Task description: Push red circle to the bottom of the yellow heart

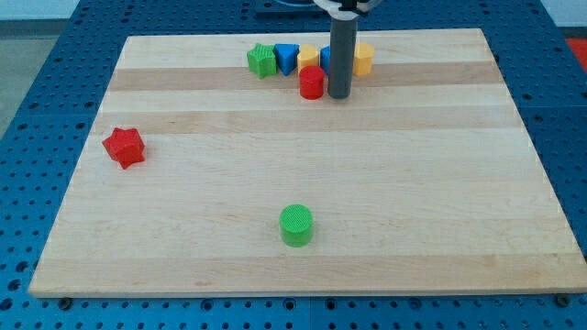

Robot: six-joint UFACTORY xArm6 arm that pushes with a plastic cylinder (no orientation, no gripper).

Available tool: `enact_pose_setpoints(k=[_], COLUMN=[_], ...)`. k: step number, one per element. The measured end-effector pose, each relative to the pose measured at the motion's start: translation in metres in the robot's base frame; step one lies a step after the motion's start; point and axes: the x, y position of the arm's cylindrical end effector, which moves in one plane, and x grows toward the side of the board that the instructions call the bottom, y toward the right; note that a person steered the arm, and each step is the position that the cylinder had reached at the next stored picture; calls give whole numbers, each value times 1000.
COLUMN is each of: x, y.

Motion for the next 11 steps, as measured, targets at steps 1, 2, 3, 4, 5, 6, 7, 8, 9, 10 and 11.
enact_pose_setpoints(k=[1,2,3,4,5,6,7,8,9,10,11], x=[0,0,0,0,5,78,109,109,88,39,-3], y=[-6,-12,-16,-16,-16,-14,-29,-71,-132,-192,-248])
